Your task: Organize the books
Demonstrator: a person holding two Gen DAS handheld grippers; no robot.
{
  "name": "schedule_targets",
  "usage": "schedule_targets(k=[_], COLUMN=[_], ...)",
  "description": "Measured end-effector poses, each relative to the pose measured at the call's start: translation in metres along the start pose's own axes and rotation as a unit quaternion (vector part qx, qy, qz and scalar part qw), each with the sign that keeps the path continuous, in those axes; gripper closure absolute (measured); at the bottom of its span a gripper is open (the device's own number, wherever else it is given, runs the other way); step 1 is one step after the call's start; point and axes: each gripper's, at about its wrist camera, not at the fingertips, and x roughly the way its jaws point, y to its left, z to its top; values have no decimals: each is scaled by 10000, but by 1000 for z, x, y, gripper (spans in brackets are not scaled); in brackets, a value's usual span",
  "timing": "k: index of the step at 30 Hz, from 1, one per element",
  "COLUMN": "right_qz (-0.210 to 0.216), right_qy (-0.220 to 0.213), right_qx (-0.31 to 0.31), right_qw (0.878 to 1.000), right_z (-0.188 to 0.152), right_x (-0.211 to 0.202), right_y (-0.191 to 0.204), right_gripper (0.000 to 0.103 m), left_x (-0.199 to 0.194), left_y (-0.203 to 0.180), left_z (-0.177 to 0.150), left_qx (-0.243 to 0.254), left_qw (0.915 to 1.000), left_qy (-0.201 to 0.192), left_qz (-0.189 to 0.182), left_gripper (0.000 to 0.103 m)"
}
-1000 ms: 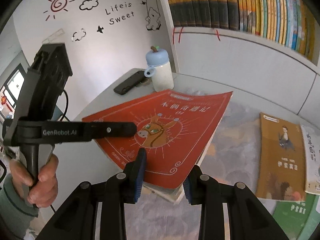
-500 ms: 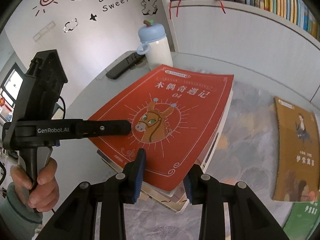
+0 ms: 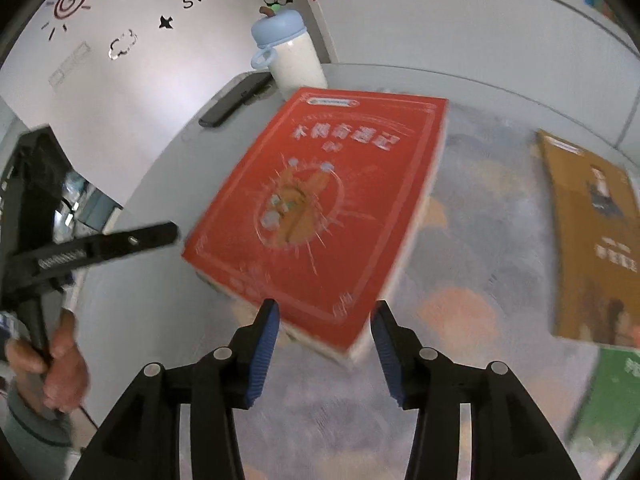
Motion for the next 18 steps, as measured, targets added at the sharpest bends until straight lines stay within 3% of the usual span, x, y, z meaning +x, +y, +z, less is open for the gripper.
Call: schedule_targets(k=[4, 7, 9, 12, 14, 17, 18], right_qz=[-516, -886, -1127, -1556, -1707, -1875, -2063], right_qy=[-215, -185, -247, -373, -369, -567, -644], right_qx=[-47, 282, 615, 1081, 1402, 1813, 1857], right_qw=[9984, 9955, 9914, 9812, 9746, 9637, 9585], right_z=[-50, -96, -129, -177, -201, -231, -243], right_x=[-42, -69, -89, -120, -135, -164, -174], right_y=[-18, -44, -66, -100, -126, -163, -178], right_gripper=[57, 57, 47, 46, 46, 45, 40], left_x=[0, -2, -4, -10, -16, -21, -20], left_y=[-36, -81, -119, -167, -204, -248, -263], left_z=[-22, -43, -60, -82, -97, -118, -124], left_qx=[24, 520, 815, 1264, 1588, 1840, 1893], left_qw=[9989, 9982, 9958, 9916, 9873, 9828, 9817], left_qy=[164, 178, 230, 158, 28, -126, -131], left_qz=[-449, -259, -340, -210, -45, -96, -140], left_gripper=[80, 80, 80, 80, 74, 73, 73])
